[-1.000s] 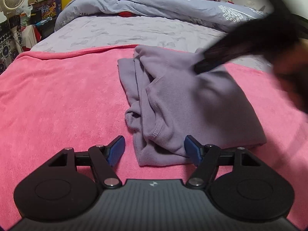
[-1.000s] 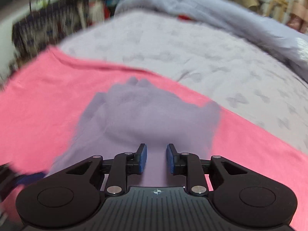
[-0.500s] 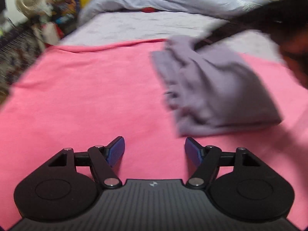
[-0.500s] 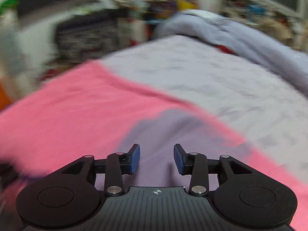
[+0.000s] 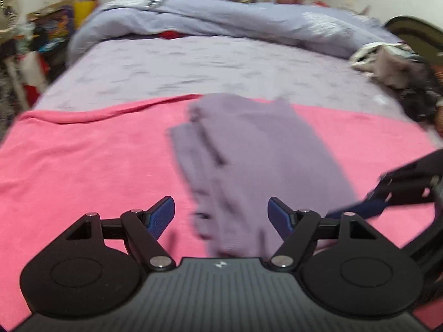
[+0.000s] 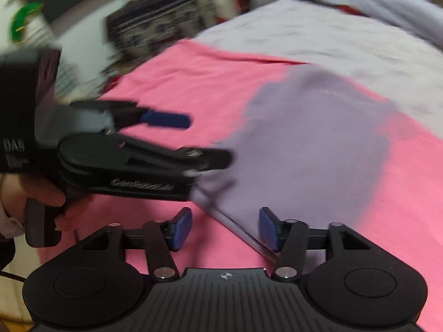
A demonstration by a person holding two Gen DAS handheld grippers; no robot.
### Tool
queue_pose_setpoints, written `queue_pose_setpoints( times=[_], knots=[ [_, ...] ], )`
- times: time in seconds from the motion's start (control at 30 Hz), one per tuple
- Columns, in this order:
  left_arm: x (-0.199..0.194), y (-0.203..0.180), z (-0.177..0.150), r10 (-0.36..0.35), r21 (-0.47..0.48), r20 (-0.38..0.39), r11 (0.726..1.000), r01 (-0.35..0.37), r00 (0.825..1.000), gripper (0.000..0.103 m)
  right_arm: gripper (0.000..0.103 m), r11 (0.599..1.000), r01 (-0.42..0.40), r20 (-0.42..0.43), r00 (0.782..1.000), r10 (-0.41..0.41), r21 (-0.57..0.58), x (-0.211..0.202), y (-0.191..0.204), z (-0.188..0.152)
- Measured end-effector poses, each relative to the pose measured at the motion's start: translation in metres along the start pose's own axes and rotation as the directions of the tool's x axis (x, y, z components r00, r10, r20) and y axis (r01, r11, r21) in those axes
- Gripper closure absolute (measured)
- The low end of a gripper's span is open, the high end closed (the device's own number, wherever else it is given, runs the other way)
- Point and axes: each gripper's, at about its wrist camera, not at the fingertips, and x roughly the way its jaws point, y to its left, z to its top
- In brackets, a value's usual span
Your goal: Fold clothes
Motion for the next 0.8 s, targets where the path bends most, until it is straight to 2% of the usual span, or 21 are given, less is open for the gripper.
queue_pose_setpoints(
  times=[0.03, 0.1, 0.13, 0.2, 0.3, 0.37, 0.4, 0.43, 0.5, 0.53, 0.6, 0.67, 0.73, 0.8],
  knots=[
    [0.001, -0.001, -0.003, -0.024, -0.016, -0.004, 1.000, 0.024, 1.000, 0.046, 0.039, 0.999, 0.041, -0.013, 0.999, -0.041, 0.026, -0.008, -0.007, -0.006],
    [0.003, -0.003, -0.008, -0.072, -0.048, -0.009, 0.996, 0.072, 0.997, 0.052, 0.038, 0.992, 0.105, -0.044, 0.994, -0.102, 0.067, -0.015, -0.020, -0.013],
    [0.004, -0.003, -0.010, -0.096, -0.064, -0.012, 0.993, 0.095, 0.995, 0.052, 0.038, 0.988, 0.126, -0.049, 0.991, -0.122, 0.092, -0.015, -0.026, -0.014],
    [0.008, -0.005, -0.012, -0.076, -0.057, -0.025, 0.996, 0.074, 0.997, 0.052, 0.038, 0.976, 0.165, -0.059, 0.986, -0.158, 0.141, -0.016, -0.036, -0.016],
    [0.010, -0.005, -0.011, -0.045, -0.050, -0.034, 0.998, 0.044, 0.998, 0.050, 0.038, 0.966, 0.166, -0.045, 0.986, -0.160, 0.197, -0.016, -0.040, -0.018],
    [0.014, -0.005, -0.010, -0.028, -0.051, -0.040, 0.998, 0.026, 0.999, 0.038, 0.035, 0.967, 0.160, -0.040, 0.987, -0.155, 0.197, -0.015, -0.038, -0.021],
    [0.023, -0.005, -0.008, 0.005, -0.040, -0.067, 0.999, -0.008, 0.998, 0.016, 0.035, 0.969, 0.157, -0.041, 0.988, -0.152, 0.193, -0.013, -0.037, -0.022],
    [0.034, -0.005, -0.006, 0.044, -0.025, -0.100, 0.999, -0.047, 0.994, 0.010, 0.034, 0.970, 0.152, -0.043, 0.988, -0.146, 0.190, -0.014, -0.036, -0.025],
    [0.048, -0.004, -0.006, 0.064, -0.008, -0.141, 0.998, -0.065, 0.988, 0.013, 0.034, 0.971, 0.147, -0.043, 0.989, -0.142, 0.189, -0.016, -0.036, -0.027],
    [0.045, -0.003, -0.004, 0.069, -0.009, -0.120, 0.997, -0.070, 0.990, 0.029, 0.034, 0.971, 0.146, -0.043, 0.989, -0.140, 0.189, -0.018, -0.037, -0.029],
    [0.033, -0.002, 0.001, 0.107, -0.018, -0.059, 0.994, -0.108, 0.993, 0.043, 0.034, 0.970, 0.147, -0.038, 0.989, -0.142, 0.196, -0.018, -0.035, -0.030],
    [0.015, 0.001, 0.001, 0.134, -0.045, 0.022, 0.990, -0.133, 0.991, 0.046, 0.032, 0.965, 0.154, -0.036, 0.988, -0.150, 0.211, -0.019, -0.039, -0.031],
    [0.004, 0.008, 0.000, 0.063, -0.082, 0.060, 0.995, -0.058, 0.996, 0.046, 0.031, 0.959, 0.160, -0.042, 0.987, -0.155, 0.233, -0.017, -0.043, -0.033],
    [0.003, 0.010, -0.002, -0.001, -0.084, 0.049, 0.996, 0.005, 0.999, 0.046, 0.031, 0.952, 0.165, -0.048, 0.986, -0.158, 0.257, -0.016, -0.047, -0.034]
  ],
)
